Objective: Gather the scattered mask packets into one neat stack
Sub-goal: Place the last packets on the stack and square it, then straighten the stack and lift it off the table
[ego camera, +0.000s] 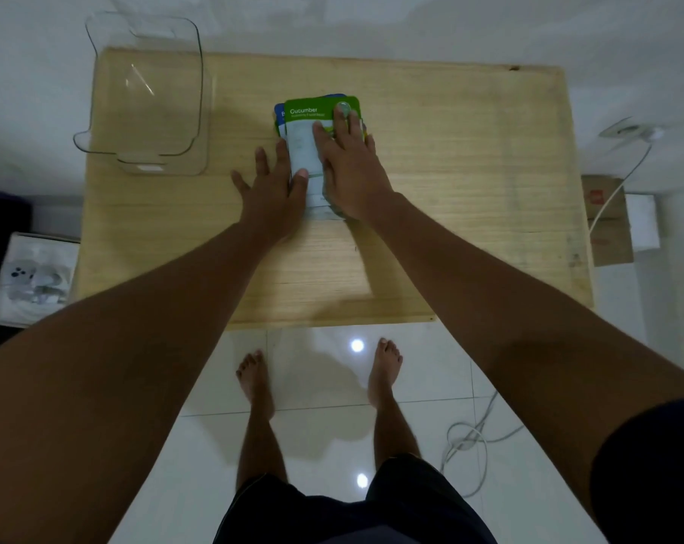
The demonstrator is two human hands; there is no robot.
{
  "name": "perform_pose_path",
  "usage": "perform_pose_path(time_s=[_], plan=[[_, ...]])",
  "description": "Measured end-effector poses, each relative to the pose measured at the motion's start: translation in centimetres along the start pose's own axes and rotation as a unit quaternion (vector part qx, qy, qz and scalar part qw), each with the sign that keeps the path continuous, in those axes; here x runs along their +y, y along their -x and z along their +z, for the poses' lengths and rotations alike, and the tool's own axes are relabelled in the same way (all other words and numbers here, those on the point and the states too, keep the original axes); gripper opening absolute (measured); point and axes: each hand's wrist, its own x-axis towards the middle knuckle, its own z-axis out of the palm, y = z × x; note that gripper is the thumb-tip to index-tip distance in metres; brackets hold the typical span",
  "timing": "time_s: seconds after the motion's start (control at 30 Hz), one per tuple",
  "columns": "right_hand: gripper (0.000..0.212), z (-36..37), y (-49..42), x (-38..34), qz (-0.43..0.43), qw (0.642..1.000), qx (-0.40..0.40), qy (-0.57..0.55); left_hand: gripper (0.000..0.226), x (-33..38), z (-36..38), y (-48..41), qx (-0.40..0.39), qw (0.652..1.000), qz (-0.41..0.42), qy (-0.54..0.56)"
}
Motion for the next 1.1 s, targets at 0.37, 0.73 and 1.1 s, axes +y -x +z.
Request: perform_pose_path(time_s=[0.37,0.73,1.1], plan=[[0.041,-2.0,1.0,0.9,0.106,0.952,0.206,-0.199,0.060,0.4,-3.0,0.1,0.136,0.982,-0.041,0.121],[0.068,-2.2,-1.3,1.6,0.297,0.924,0.040,-0.238,0.040,4.2,-4.8,-1.8,0.000,0.946,-0.230,0.227],[0.047,-3.1,-3.1,2.0,0.348,0.841,0.016,-0.414,0.037,6.2,-5.2,-4.0,-0.048,0.925,-0.267,0.266]])
